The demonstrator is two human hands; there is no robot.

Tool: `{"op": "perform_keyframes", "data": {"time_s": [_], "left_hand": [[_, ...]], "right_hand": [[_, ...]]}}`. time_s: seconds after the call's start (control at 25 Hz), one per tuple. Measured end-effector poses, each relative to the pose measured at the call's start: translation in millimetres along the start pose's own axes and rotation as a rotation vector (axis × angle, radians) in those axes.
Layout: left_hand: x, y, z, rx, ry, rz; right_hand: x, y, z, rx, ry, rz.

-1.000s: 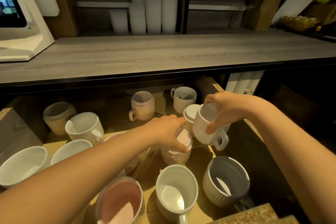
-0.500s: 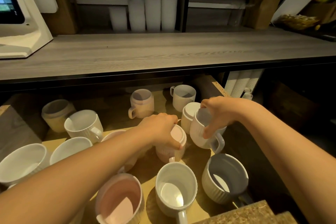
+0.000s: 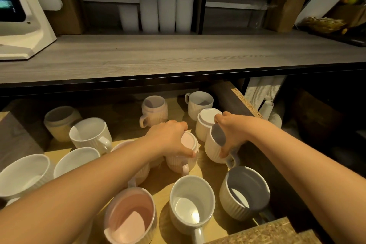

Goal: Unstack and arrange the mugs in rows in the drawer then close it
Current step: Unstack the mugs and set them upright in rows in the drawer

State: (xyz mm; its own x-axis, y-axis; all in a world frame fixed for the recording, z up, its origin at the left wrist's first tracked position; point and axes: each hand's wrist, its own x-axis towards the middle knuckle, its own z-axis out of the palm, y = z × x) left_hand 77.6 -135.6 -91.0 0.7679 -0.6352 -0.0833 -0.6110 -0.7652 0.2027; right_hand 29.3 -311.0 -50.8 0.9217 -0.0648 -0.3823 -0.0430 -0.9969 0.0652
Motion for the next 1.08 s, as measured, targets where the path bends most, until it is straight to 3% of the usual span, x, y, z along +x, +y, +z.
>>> {"op": "perform_keyframes", "data": {"time_s": [0.56,0.76,0.84,0.96,1.08], "left_hand": [[-0.3,-1.1,4.4,0.044,-0.013,0.018],[-0.4,2.3,11.1,0.089,-0.018,0.021],[-1.6,2.0,9.7,0.053,0.005,0.016],[-7.2,-5.3,-4.9,-0.068,0.086,0.011],[-18.8,-20.2,-37.0,-0.381,0.177,0.028]], "right_hand": [[7.0,-10.2,10.3,-0.058,-0.071,0.009],[-5.6,-4.1,-11.2,-0.098,0.184,-0.005],[-4.5,-4.7,-13.5,-0.003,0.271,-0.024],[-0.8,-8.3,-13.7,0.36,0.343,-0.082],[-4.1,-12.4,-20.6,0.717,0.352,-0.186]]}}
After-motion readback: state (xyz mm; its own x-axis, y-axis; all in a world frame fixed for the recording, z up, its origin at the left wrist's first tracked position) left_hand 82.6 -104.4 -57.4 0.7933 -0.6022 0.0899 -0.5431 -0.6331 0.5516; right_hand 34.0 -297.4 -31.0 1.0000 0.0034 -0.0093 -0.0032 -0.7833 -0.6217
